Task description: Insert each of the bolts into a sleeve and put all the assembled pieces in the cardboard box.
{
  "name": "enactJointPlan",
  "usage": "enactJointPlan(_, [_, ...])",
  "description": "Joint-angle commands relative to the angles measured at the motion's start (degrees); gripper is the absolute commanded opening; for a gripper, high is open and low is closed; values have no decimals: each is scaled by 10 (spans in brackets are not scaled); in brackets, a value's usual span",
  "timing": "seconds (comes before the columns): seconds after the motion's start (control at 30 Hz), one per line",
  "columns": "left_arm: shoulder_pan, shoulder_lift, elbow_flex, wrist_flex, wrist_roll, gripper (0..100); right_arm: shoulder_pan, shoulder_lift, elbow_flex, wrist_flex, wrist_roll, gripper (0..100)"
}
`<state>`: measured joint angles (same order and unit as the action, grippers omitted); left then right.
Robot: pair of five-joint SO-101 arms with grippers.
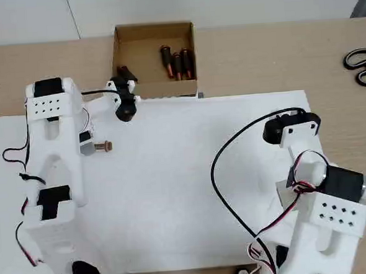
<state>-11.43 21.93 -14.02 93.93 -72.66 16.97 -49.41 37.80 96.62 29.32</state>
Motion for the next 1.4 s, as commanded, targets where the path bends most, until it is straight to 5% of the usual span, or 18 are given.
enactJointPlan(0.0, [3,13,-6,-4,-17,159,4,-11,-3,-2,-4,4])
enactJointPlan(0.93, [18,232,-208,37,-17,157,4,-11,-3,-2,-4,3])
enactJointPlan(1.37, [46,229,-204,42,-13,6,3,-11,-3,-2,-4,3])
